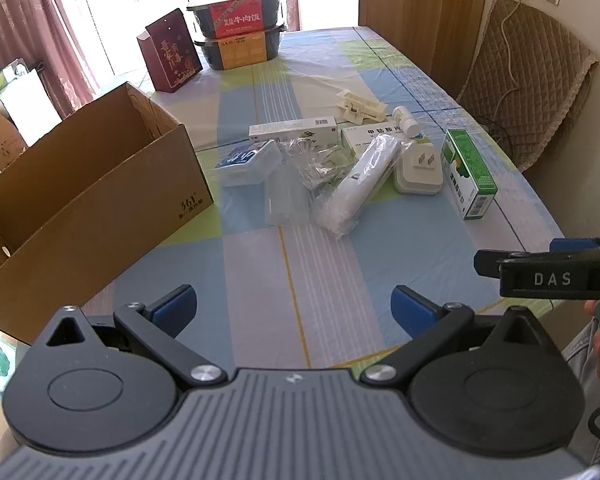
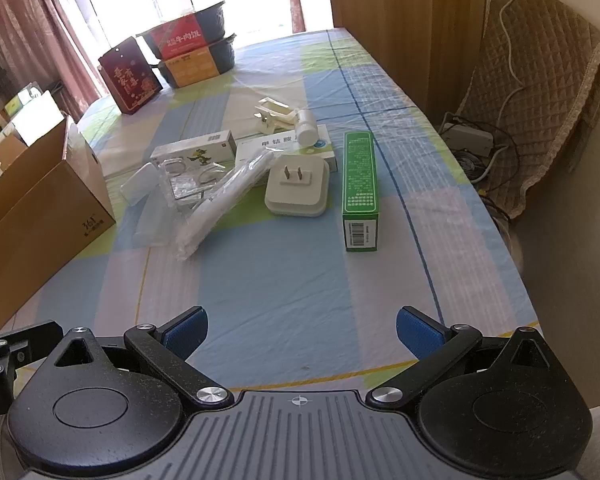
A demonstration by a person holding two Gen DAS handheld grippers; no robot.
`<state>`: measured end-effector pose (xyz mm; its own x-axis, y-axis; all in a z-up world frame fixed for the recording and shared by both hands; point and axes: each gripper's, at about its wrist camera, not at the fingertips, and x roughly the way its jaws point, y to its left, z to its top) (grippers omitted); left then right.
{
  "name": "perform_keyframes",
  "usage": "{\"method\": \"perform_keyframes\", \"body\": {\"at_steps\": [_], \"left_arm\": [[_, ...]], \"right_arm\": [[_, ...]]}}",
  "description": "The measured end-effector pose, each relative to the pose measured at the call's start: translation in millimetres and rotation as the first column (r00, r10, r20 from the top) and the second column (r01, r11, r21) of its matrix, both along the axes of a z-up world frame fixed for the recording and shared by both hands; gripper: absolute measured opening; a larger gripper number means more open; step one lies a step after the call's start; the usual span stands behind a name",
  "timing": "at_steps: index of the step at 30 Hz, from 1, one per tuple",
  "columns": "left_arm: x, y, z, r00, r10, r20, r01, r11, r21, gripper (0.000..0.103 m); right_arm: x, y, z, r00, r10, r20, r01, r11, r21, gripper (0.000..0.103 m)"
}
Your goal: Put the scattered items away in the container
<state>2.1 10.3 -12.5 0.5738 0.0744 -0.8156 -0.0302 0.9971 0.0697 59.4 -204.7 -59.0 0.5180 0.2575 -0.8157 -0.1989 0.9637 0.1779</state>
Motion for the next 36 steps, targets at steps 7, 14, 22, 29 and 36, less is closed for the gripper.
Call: {"method": "perform_keyframes", "body": {"at_steps": [7,14,22,29,36], "left_arm": [[1.0,1.5,0.0,1.000,-0.008,-0.005,0.008,1.000,-0.006,0.102],[2.0,2.0,-0.2,1.000,-0.011,-0.008,0.011,1.000,-0.007,0.102],[2.9,2.6,-1.7,1.000,-0.012,-0.011,0.012,1.000,-0.007,0.102],[2.9,3.7,-4.2,1.000,-0.010,-0.017,0.010,1.000,-0.008,0.102],[4.6,2.9,-7.0,1.000,-0.016,-0.020,0.016,1.000,-0.007,0.102]], "right_arm": [[-0.3,0.6,-1.1,1.000,0.001,0.004,-0.001,1.000,-0.003,0.103],[1.1,1.1,-0.9,1.000,0.001,0.003,-0.001,1.000,-0.006,0.103],[-0.2,1.4,-2.7,1.000,0.001,0.005,-0.001,1.000,-0.009,0.103],[0.2,1.0,-3.8,1.000,-0.001,0.002,0.002,1.000,-0.010,0.103],[0.7,0.7,-4.3,1.000,0.000,0.000,0.000,1.000,-0.012,0.103]]}}
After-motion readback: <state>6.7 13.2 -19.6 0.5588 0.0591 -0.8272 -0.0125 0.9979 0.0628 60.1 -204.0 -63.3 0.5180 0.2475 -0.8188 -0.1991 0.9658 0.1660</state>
